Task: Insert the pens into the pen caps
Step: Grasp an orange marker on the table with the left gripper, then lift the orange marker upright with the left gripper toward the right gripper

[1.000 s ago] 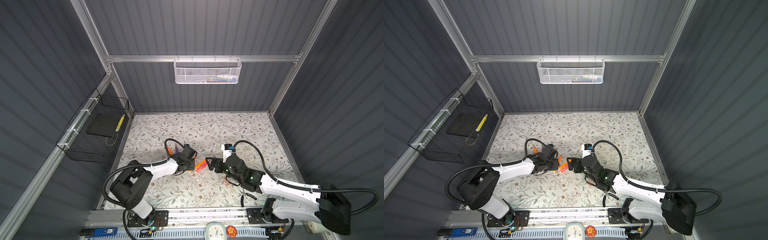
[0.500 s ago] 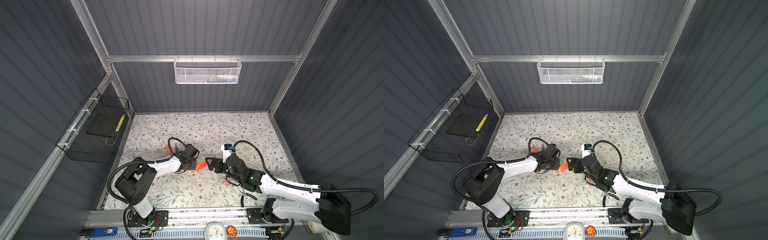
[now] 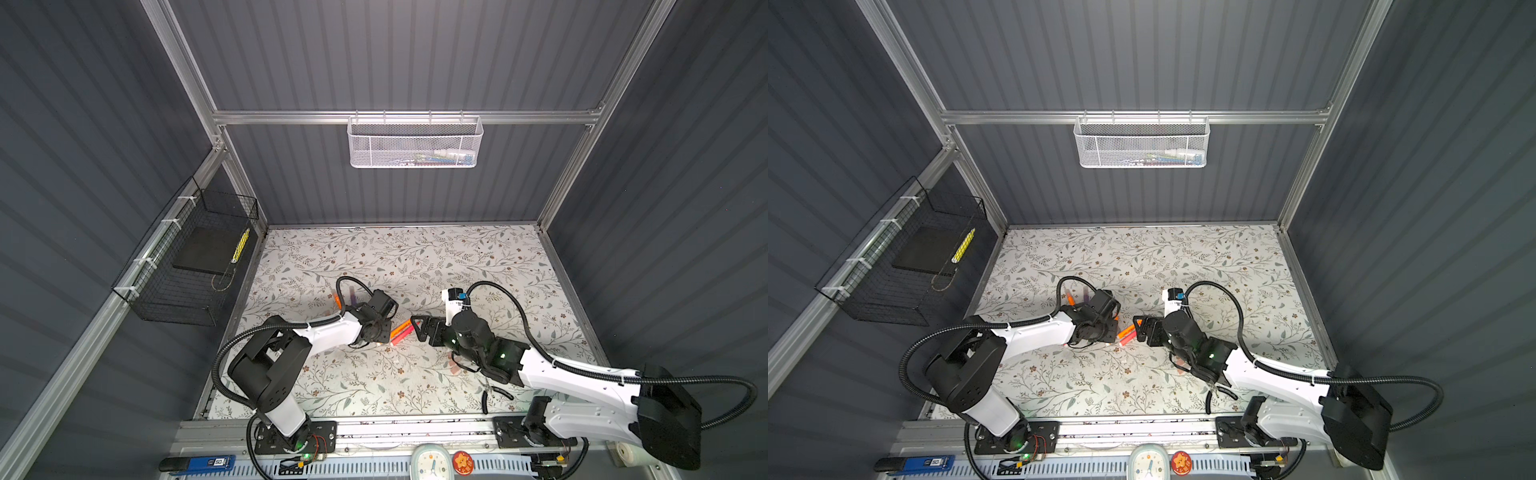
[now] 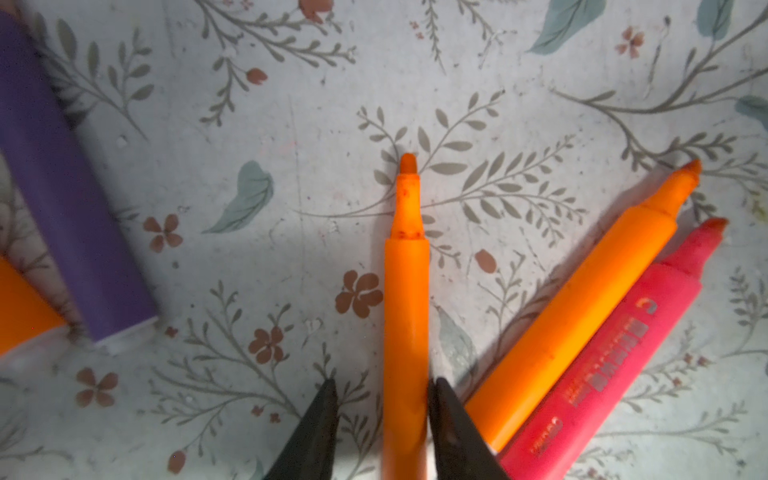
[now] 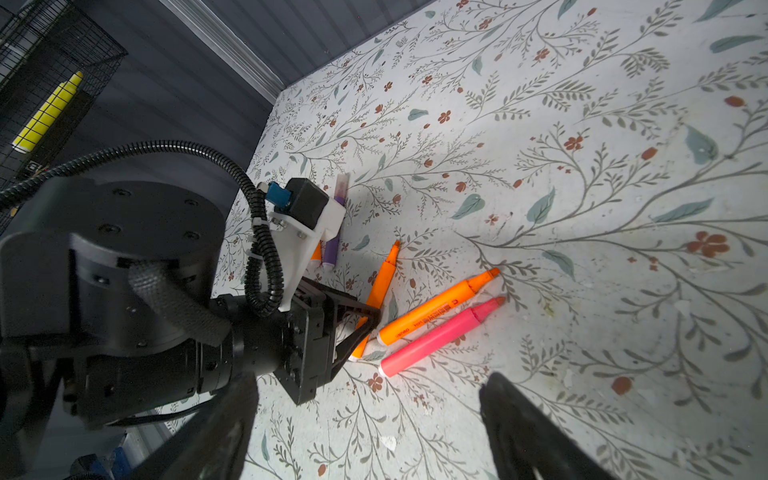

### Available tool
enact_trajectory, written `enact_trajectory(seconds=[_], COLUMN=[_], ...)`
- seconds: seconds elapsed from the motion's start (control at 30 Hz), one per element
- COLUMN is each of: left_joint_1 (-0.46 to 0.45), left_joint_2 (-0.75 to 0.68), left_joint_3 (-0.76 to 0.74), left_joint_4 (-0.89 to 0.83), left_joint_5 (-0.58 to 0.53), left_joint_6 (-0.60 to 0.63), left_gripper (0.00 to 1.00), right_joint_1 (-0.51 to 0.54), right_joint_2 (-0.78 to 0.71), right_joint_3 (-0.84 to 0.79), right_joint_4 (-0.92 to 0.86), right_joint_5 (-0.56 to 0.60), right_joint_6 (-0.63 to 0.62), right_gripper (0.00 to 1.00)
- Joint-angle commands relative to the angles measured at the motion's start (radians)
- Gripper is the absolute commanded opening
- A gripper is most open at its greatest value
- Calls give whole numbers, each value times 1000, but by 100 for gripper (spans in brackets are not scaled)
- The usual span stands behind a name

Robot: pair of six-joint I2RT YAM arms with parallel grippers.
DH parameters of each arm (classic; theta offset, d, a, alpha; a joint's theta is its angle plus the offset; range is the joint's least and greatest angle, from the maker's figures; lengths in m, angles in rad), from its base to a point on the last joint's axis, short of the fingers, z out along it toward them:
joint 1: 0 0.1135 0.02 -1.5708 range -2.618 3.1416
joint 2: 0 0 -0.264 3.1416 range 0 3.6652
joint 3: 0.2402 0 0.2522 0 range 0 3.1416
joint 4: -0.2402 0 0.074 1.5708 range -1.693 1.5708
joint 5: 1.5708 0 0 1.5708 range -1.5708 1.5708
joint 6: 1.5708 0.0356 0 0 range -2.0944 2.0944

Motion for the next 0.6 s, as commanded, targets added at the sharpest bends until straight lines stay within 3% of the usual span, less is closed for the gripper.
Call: enact_trajectory(seconds=[0.0, 0.13, 0.43, 0.57], left_joint_1=[-5, -6, -6, -6], left_joint_2=[25, 14, -71, -110], left_joint_3=[0, -2, 121, 195], left_joint_4=[-46, -49, -73, 30], left_joint_5=[7, -16, -41, -23], left_joint_6=[11, 4, -25, -24], left_gripper=[28, 13, 8, 5], right_joint_1=[-5, -5, -13, -26], right_joint_2=[2, -2, -56, -109], right_joint_3=[29, 24, -15, -56], right_joint_4=[-7, -7, -15, 20], right_joint_5=[4, 4, 105, 148], right_joint_6=[1, 6, 71, 72], right_gripper=[86, 86, 90, 94])
